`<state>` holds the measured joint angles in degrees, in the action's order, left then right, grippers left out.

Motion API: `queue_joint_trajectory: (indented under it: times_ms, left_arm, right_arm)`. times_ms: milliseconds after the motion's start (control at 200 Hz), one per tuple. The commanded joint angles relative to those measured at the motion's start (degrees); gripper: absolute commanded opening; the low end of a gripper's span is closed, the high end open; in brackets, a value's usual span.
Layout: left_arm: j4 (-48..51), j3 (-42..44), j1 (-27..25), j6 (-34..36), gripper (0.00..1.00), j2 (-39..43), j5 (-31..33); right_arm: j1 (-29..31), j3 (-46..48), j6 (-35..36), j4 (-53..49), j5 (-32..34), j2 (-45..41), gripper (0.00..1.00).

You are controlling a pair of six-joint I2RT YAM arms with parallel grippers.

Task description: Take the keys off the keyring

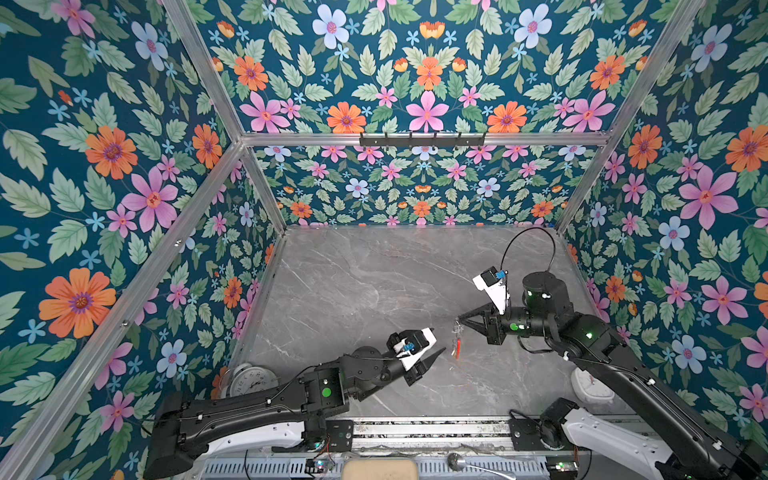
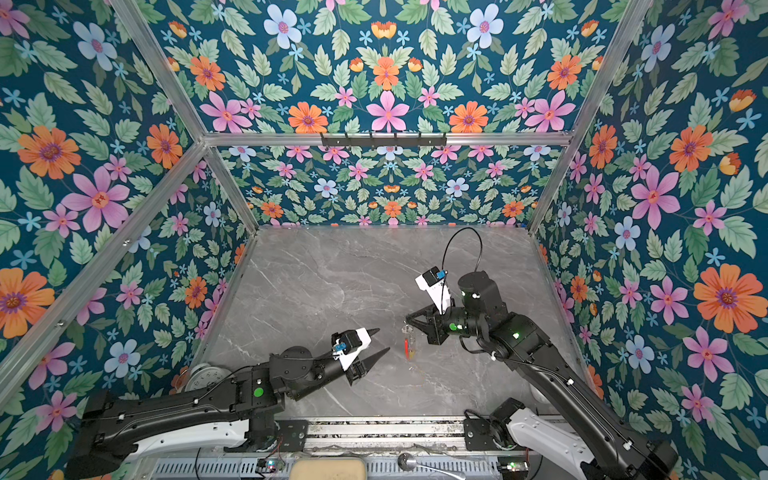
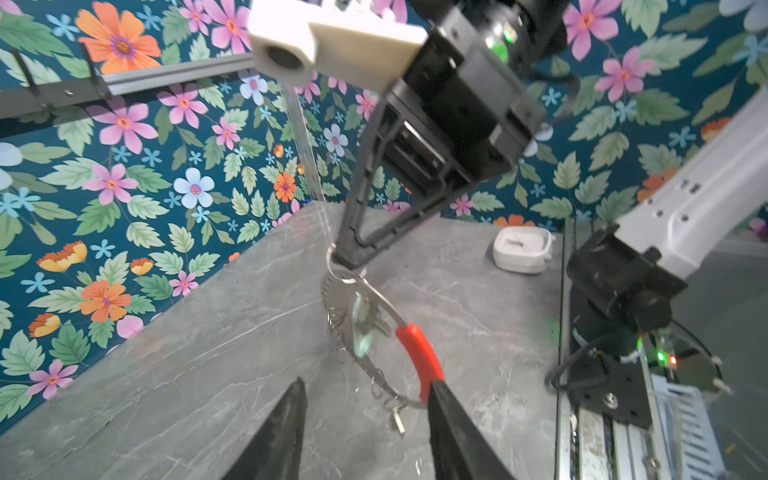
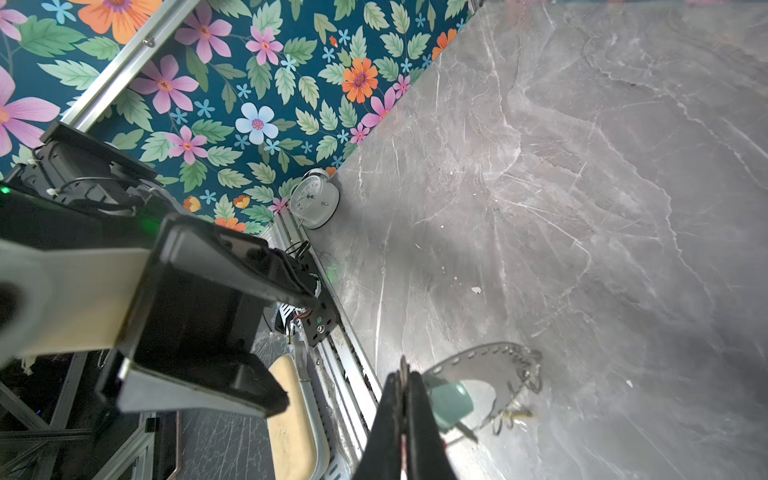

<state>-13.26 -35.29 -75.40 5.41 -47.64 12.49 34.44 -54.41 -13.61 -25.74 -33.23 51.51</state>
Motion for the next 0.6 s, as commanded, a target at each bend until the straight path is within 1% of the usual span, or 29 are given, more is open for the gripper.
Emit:
queue_joint_trajectory:
  times_ms: [0, 55, 150, 235, 310, 390, 410, 465, 515, 550, 595]
  left_arm:
    - [0.1, -3.5, 3.5, -5.4, 0.49, -2.1, -1.5]
    - [0.5, -4.7, 7.8, -7.6, 0.47, -3.9, -7.8]
    - [-2.8, -4.3, 14.4, -11.7, 0.46, -5.5, -19.0]
    - [-6.9, -3.0, 17.0, -13.0, 0.46, -5.4, -26.6]
    - [-9.7, -1.7, 18.8, -14.3, 0.46, -4.6, -31.5]
    - [-10.2, -1.8, 21.9, -16.4, 0.45, -4.7, -36.6]
    - [-10.5, -1.9, 22.9, -17.2, 0.44, -5.0, -38.1]
    - [-13.2, -1.7, 26.0, -20.0, 0.42, -6.3, -45.3]
    - [-16.0, -1.5, 27.6, -22.0, 0.39, -7.6, -50.5]
    - [-16.8, -1.7, 28.0, -22.5, 0.36, -8.5, -52.6]
    - [-16.8, -2.0, 28.2, -22.8, 0.33, -9.3, -53.2]
  right_arm:
    - [0.1, 3.1, -0.5, 13.3, -1.9, -1.4, 0.0]
    - [0.0, 4.4, 0.0, 16.6, -1.9, -1.4, 0.0]
    - [-0.2, 6.1, 1.1, 20.3, -1.6, -0.4, 0.0]
    - [-1.5, 7.4, 1.4, 24.7, -5.1, 0.8, 0.0]
    - [-2.4, 8.4, 1.7, 28.2, -8.0, 1.1, 0.0]
    - [-2.7, 9.0, 1.7, 31.3, -11.6, 1.4, 0.0]
    - [-2.7, 9.1, 1.7, 32.0, -12.3, 1.4, 0.0]
    - [-2.8, 9.3, 1.5, 32.9, -13.4, 1.5, 0.0]
    - [-2.7, 9.5, 1.2, 33.6, -14.3, 1.5, 0.0]
    - [-2.7, 9.6, 0.9, 34.1, -15.2, 1.6, 0.0]
    - [-2.8, 10.0, 0.3, 34.7, -16.0, 1.5, 0.0]
